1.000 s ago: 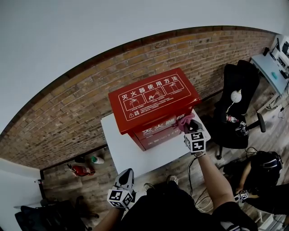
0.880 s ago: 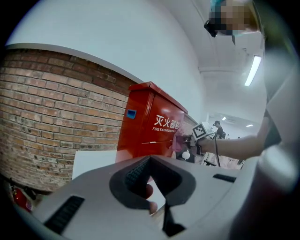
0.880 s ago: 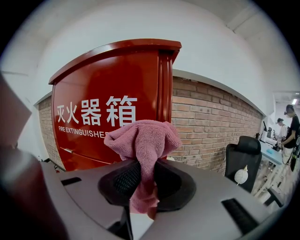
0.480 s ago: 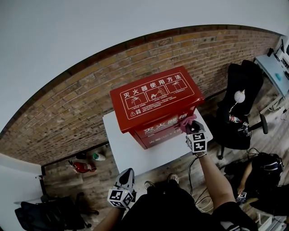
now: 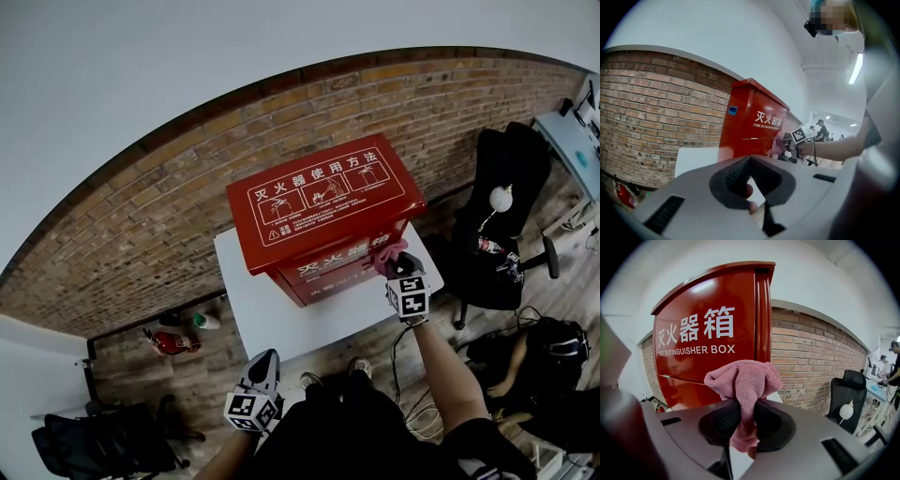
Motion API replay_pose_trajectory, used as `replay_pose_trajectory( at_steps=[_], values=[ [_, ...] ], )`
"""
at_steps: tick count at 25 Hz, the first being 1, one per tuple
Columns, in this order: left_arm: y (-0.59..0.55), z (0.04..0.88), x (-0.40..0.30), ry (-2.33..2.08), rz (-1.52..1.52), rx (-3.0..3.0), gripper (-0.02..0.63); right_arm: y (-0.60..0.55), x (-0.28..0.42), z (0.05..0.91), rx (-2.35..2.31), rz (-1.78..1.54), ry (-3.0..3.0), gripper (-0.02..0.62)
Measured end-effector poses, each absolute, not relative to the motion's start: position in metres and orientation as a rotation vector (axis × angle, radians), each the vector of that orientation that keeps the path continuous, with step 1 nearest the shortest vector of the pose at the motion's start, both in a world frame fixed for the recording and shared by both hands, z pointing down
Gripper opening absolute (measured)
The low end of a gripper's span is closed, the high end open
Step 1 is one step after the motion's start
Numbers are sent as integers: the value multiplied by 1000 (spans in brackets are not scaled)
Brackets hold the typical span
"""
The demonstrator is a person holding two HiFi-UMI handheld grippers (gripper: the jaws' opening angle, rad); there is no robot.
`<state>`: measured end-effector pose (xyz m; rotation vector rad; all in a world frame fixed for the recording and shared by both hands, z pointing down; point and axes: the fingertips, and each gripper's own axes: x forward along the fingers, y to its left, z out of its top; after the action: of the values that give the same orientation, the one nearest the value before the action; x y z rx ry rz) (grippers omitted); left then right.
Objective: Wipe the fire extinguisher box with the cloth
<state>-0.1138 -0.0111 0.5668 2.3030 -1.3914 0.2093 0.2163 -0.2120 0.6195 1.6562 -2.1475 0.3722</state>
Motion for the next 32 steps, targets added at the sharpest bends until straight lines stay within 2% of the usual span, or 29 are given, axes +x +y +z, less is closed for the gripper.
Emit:
replay_pose_trajectory(
  at_steps=[32],
  values=[
    [7,578,-122,-1459,267,2243,17,-211,217,702,1587,482,-2100,89]
  ],
)
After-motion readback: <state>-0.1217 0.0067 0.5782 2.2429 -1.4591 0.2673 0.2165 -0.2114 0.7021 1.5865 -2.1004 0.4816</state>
